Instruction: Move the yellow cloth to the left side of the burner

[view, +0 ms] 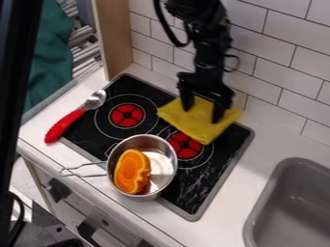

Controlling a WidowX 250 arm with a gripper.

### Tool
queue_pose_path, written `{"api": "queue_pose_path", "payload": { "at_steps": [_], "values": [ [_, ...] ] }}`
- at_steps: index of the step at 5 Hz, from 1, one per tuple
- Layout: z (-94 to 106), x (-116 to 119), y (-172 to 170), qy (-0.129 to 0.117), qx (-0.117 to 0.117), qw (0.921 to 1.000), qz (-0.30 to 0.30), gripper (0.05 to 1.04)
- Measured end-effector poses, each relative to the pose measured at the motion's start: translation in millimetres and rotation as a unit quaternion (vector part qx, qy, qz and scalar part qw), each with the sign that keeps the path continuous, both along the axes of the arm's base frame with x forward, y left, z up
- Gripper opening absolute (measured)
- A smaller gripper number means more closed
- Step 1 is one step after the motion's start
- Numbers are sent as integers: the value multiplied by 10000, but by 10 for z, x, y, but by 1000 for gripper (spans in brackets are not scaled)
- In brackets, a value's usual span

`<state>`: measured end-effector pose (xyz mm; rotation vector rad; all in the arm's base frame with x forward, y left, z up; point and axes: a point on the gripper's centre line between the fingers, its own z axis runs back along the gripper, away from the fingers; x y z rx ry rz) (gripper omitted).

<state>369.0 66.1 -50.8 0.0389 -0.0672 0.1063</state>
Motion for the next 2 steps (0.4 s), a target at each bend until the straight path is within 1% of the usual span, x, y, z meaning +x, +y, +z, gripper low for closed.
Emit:
{"api": "queue_pose_path", "payload": {
  "at_steps": [1,2],
  "values": [
    [2,-24,286,-76,19,9998,186,999],
    [-4,-34,554,-32,39,9996,285,999]
  ]
}}
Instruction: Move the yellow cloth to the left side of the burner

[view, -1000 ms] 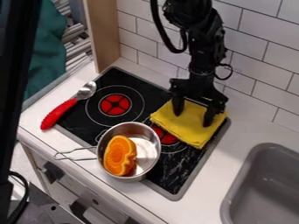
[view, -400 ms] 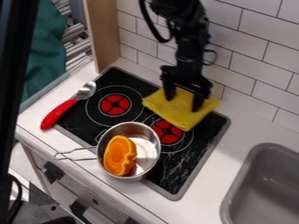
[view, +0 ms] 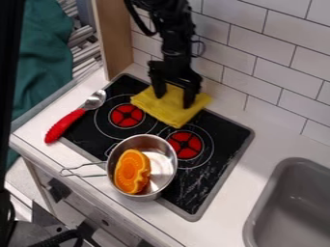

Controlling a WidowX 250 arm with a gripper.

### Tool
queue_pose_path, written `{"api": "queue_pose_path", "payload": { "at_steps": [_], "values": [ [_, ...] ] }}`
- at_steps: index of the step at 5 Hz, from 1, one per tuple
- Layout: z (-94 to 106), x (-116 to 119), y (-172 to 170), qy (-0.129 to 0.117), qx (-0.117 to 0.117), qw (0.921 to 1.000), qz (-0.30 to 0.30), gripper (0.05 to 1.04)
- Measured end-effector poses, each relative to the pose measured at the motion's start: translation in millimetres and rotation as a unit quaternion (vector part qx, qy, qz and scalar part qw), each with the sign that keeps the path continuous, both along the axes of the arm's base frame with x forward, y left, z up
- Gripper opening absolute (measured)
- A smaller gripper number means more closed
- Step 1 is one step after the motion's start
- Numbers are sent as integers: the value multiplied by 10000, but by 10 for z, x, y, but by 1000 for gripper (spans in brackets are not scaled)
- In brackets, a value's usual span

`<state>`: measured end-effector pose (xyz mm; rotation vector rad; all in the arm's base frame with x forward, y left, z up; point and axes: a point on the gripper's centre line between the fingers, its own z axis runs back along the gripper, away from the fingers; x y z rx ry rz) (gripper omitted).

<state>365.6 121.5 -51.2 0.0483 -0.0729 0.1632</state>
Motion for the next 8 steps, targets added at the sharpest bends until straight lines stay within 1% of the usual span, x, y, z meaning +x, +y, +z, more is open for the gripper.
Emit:
{"api": "queue_pose_path", "payload": {
  "at_steps": [2,3,4,5,6,7,8],
  "values": [
    [-2,109,280,-97,50,9999,69,999],
    [4,131,364,-42,59,9999,75,999],
    [17,113,412,49,166,9999,-5,999],
    [64,21,528,137,327,9994,-1,998],
    [82,-151,679,234,344,9989,224,999],
    [92,-237,634,151,249,9992,271,999],
    [188,-275,611,-188,63,9995,239,999]
  ]
}}
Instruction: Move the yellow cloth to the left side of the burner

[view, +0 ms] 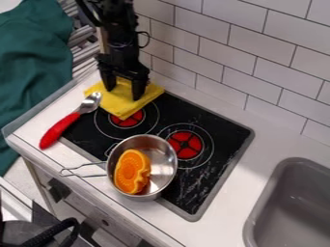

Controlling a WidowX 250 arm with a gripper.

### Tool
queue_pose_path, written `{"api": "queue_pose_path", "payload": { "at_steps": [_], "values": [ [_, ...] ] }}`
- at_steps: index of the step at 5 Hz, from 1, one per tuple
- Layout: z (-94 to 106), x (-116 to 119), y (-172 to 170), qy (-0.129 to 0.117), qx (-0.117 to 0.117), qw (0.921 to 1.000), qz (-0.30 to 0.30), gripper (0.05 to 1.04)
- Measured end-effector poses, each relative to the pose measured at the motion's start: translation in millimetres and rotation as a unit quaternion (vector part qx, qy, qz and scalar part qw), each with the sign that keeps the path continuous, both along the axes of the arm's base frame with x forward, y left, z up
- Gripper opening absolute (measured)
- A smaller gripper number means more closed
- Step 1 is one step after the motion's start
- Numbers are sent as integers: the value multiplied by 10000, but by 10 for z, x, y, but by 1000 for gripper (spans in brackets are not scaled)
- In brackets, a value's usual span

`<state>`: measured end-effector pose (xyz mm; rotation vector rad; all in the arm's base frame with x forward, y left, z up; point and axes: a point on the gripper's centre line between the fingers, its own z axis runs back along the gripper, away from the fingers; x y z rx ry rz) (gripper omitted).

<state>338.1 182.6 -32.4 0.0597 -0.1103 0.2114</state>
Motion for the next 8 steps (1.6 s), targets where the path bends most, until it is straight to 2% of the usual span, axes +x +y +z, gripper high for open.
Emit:
{"api": "queue_pose_path", "payload": {
  "at_steps": [1,2,3,4,5,6,7,8],
  "values": [
    [311,157,-98,-437,88,9988,-182,999],
    [616,250,-306,-673,208,9969,-361,999],
    [808,303,-602,-760,277,9947,-633,999],
    [878,237,-822,-461,315,9958,-731,999],
    [767,74,-1041,-143,172,9971,-726,999],
    [689,-21,-1064,1,105,9981,-614,999],
    [691,-33,-1000,-25,18,9986,-530,999],
    [767,1,-717,-247,5,9992,-320,999]
  ]
}}
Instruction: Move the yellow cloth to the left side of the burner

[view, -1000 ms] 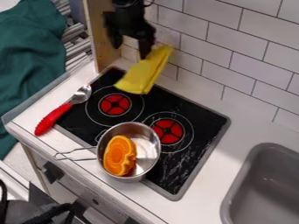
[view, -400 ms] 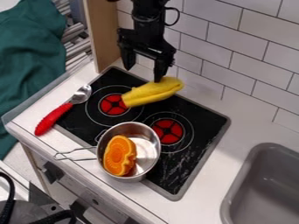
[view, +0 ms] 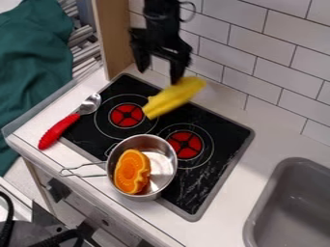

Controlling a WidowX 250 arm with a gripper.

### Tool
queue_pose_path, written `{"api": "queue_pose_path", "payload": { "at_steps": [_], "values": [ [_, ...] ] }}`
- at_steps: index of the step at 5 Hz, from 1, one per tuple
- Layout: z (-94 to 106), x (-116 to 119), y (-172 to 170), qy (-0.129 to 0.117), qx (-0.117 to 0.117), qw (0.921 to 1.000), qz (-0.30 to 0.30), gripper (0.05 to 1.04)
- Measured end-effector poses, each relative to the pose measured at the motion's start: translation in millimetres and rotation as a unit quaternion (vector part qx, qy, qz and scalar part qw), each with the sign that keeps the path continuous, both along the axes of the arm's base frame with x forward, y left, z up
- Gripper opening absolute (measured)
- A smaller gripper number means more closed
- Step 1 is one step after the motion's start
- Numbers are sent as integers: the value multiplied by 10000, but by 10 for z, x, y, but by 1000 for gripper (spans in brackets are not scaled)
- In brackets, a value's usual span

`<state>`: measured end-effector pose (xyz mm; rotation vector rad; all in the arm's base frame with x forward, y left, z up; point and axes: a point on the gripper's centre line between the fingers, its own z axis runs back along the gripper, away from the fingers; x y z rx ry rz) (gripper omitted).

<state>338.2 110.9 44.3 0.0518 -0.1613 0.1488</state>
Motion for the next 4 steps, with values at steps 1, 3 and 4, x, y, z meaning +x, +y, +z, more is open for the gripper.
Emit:
{"api": "queue_pose_path", "payload": {
  "at_steps": [1,3,4],
  "values": [
    [177,61,358,-213,103,9994,240,999],
    [117,67,439,-178,45,9993,333,999],
    [-115,114,283,192,-148,9995,180,999]
  ]
}}
